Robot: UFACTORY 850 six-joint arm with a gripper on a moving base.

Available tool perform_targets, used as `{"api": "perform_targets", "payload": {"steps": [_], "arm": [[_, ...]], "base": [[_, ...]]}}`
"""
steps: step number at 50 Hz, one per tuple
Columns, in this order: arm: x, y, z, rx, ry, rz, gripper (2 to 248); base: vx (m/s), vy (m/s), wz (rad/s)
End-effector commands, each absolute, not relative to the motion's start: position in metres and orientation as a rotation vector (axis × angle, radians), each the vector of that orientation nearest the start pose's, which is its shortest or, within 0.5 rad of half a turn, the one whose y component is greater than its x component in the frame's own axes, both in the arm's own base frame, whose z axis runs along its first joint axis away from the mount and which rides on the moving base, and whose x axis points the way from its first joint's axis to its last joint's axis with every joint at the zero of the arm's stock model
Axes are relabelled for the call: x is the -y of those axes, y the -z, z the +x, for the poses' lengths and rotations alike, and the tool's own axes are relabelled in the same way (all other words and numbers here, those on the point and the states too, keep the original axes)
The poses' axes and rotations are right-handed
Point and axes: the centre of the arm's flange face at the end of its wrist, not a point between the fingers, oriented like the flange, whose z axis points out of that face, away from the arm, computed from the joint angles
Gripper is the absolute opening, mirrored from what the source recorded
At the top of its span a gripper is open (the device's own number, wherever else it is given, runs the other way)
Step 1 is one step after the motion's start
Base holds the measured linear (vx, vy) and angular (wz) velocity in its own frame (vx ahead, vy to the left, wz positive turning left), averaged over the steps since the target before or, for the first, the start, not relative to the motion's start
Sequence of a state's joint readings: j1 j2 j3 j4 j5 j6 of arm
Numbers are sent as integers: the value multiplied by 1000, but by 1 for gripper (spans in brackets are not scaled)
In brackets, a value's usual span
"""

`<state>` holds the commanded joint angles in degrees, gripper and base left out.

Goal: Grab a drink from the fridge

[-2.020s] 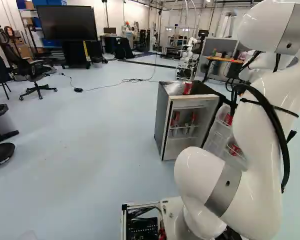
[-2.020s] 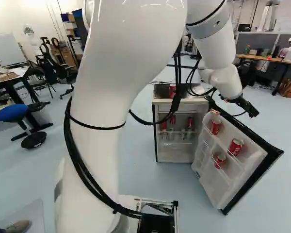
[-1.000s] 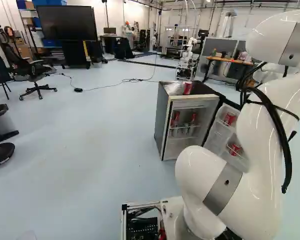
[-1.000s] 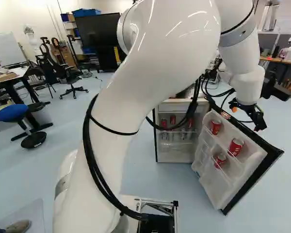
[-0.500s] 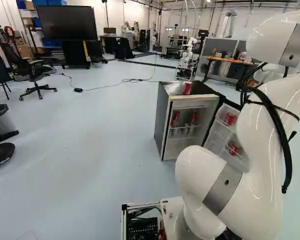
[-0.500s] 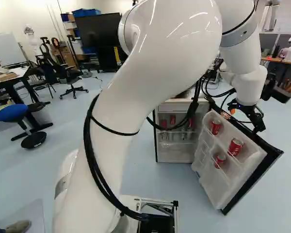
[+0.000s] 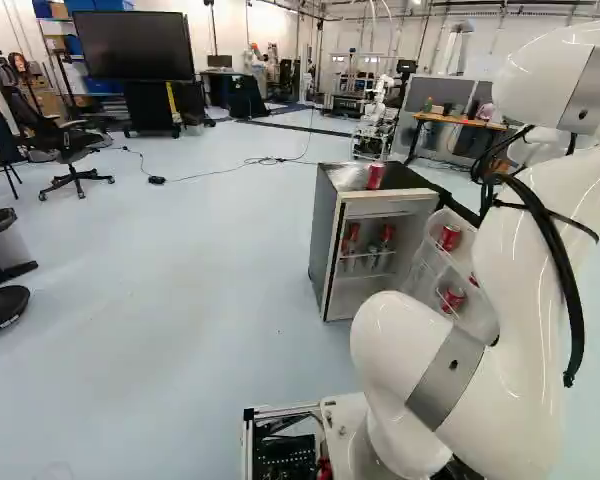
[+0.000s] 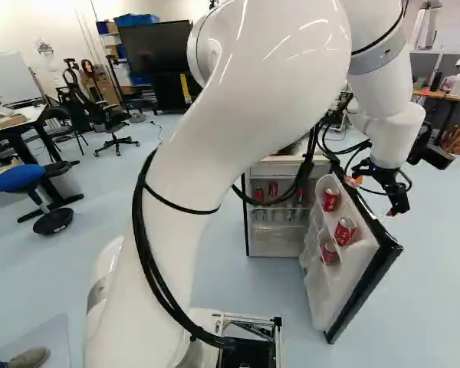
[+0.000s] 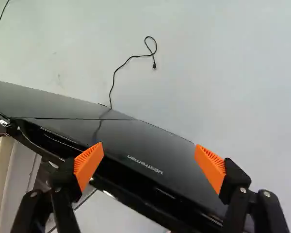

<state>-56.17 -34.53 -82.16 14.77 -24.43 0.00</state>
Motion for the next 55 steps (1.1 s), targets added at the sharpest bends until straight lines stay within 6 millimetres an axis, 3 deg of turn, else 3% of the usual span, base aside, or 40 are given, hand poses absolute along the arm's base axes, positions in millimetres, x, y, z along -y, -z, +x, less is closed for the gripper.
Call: {"api": "perform_targets", "payload": {"steps": [28,55], "arm": [[549,-441,378,-1756,697,-2584,247],[516,-443,339,-1713,609,-2678,247]], "base": [[0,0,0],[0,0,0]]}}
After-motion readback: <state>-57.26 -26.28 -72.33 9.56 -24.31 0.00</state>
